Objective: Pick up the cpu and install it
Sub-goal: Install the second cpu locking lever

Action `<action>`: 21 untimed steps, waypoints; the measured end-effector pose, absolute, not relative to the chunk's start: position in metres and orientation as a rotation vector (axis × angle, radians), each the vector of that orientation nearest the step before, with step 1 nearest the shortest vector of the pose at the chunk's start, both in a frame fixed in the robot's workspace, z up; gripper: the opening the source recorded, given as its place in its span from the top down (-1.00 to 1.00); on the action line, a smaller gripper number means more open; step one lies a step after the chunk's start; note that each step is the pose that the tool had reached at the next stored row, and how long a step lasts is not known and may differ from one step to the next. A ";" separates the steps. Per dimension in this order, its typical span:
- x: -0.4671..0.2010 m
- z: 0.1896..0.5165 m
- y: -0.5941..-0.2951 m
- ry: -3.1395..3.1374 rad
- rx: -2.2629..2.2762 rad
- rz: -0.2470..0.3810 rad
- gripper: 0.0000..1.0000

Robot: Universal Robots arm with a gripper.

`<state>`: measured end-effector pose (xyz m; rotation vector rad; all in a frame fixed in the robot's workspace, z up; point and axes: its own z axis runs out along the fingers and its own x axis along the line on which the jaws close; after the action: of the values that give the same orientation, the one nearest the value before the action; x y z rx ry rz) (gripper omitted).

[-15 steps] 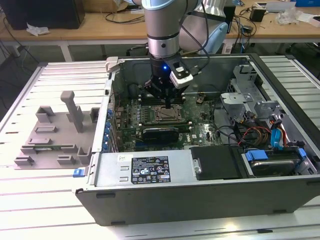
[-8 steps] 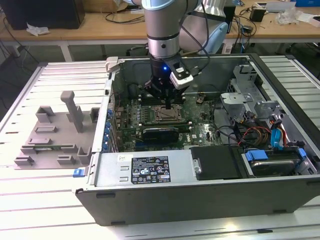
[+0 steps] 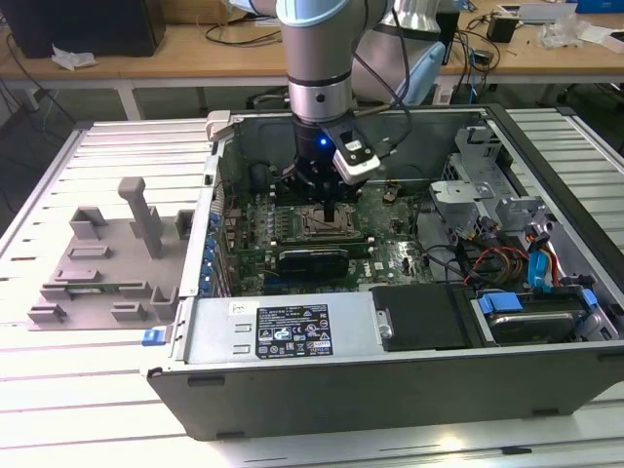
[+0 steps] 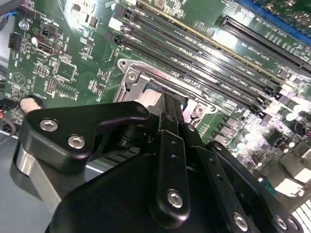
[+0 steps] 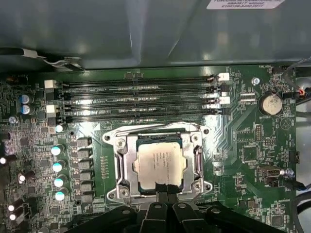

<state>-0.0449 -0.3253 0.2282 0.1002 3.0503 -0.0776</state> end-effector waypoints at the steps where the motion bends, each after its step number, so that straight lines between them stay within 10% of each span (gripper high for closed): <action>1: -0.045 0.231 -0.325 3.050 0.100 -0.077 0.79; 21: -0.059 0.229 -0.350 3.062 -0.055 -0.060 0.79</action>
<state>-0.0592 -0.3499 0.2293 -0.0551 3.0623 -0.0600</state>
